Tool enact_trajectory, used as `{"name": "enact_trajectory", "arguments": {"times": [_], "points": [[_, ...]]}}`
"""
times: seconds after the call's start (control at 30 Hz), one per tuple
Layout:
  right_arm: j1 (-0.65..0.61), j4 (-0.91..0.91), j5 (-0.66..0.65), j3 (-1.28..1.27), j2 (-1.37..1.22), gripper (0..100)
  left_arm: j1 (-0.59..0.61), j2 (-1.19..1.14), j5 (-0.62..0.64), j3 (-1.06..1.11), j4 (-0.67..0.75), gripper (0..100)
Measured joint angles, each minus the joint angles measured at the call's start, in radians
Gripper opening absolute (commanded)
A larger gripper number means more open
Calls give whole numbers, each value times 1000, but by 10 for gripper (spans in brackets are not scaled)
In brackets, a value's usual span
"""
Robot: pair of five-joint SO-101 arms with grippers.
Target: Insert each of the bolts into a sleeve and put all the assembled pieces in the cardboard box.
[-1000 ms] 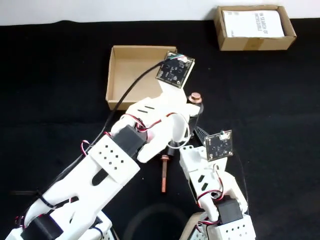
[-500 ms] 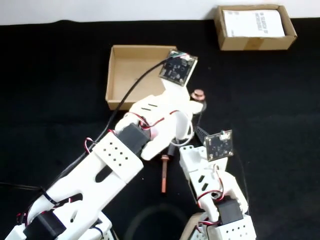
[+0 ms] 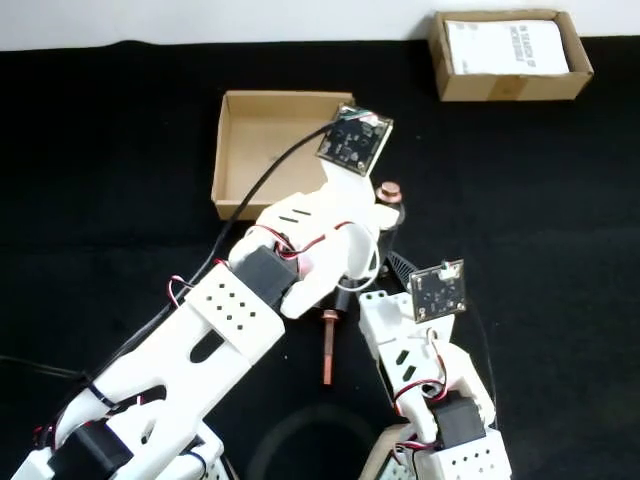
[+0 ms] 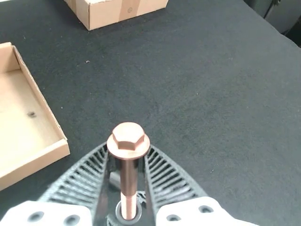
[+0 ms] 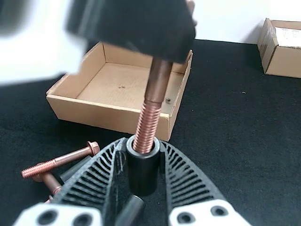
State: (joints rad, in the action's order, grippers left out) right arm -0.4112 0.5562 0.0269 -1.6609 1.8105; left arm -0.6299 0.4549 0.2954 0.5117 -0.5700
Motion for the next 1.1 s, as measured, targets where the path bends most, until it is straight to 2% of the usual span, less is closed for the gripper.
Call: {"name": "enact_trajectory", "arguments": {"times": [0.43,0.6,0.83,1.1], "points": [[-2,2,0,0,-2,8,0,2,0,74,31,24],[-2,2,0,0,-2,8,3,58,0,75,-57,160],[2,2,0,0,0,8,-29,189,-2,77,-244,161],[2,2,0,0,0,8,-52,295,-3,77,-321,158]]}}
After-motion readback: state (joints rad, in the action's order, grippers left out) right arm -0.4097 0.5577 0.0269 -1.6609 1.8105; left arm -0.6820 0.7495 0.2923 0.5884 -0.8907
